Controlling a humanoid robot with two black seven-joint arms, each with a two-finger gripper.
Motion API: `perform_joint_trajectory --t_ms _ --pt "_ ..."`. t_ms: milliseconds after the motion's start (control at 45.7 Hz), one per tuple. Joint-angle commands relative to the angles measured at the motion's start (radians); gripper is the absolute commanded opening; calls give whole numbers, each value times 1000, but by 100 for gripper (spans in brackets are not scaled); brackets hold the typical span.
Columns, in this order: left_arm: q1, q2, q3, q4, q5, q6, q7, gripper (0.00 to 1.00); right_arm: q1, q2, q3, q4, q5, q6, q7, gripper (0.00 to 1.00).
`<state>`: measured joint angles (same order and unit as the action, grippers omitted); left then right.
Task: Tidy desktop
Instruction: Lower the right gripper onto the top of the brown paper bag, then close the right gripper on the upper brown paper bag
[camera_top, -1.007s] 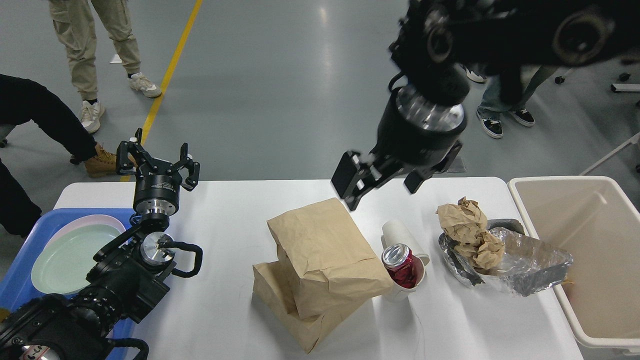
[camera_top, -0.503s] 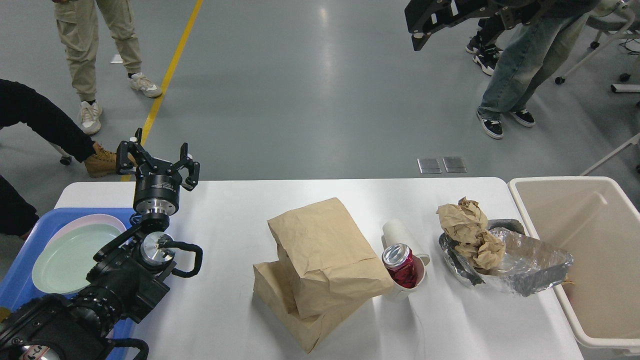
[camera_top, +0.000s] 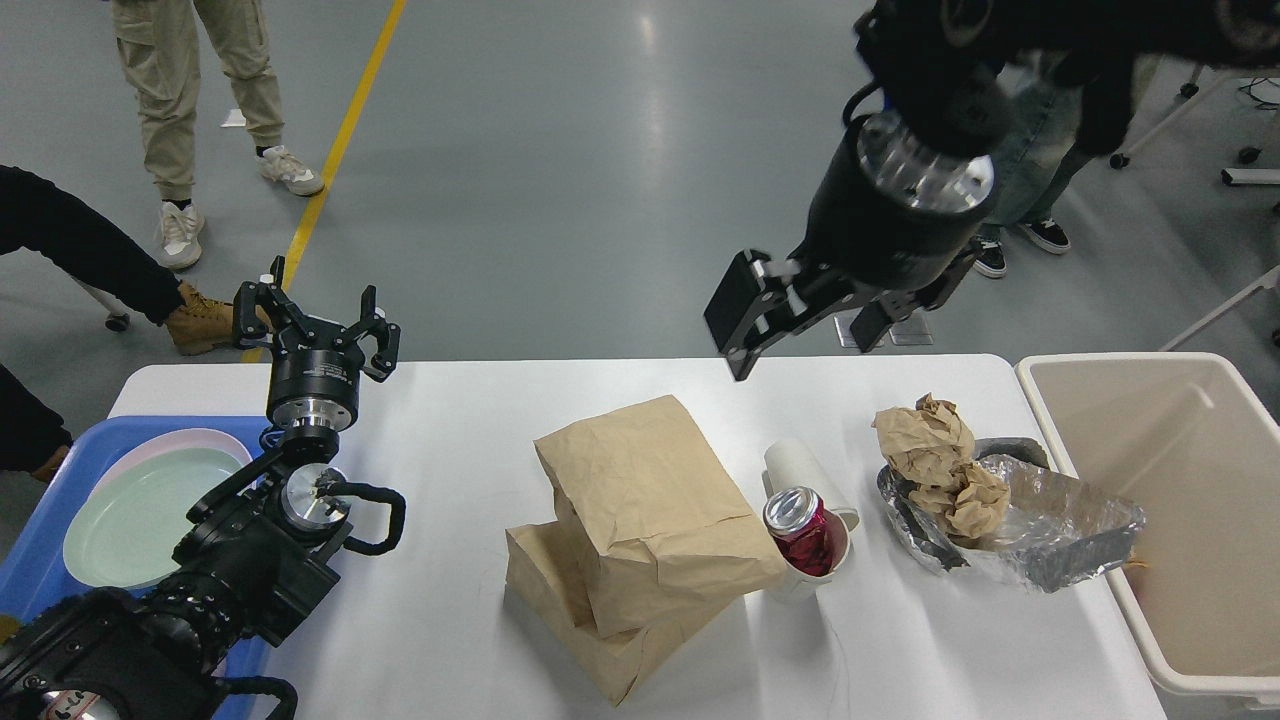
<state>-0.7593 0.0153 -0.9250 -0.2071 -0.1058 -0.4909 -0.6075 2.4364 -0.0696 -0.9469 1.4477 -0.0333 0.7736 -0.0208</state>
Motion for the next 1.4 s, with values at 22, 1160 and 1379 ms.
perform_joint_trajectory --t_ms 22,1160,1379 --pt "0 0 0 0 0 0 0 96 -103 71 102 0 24 -163 -2 100" --pt "0 0 0 0 0 0 0 96 -605 254 166 -247 1 -370 -39 100" --pt "0 0 0 0 0 0 0 96 -677 255 166 -248 -22 -385 -48 100"
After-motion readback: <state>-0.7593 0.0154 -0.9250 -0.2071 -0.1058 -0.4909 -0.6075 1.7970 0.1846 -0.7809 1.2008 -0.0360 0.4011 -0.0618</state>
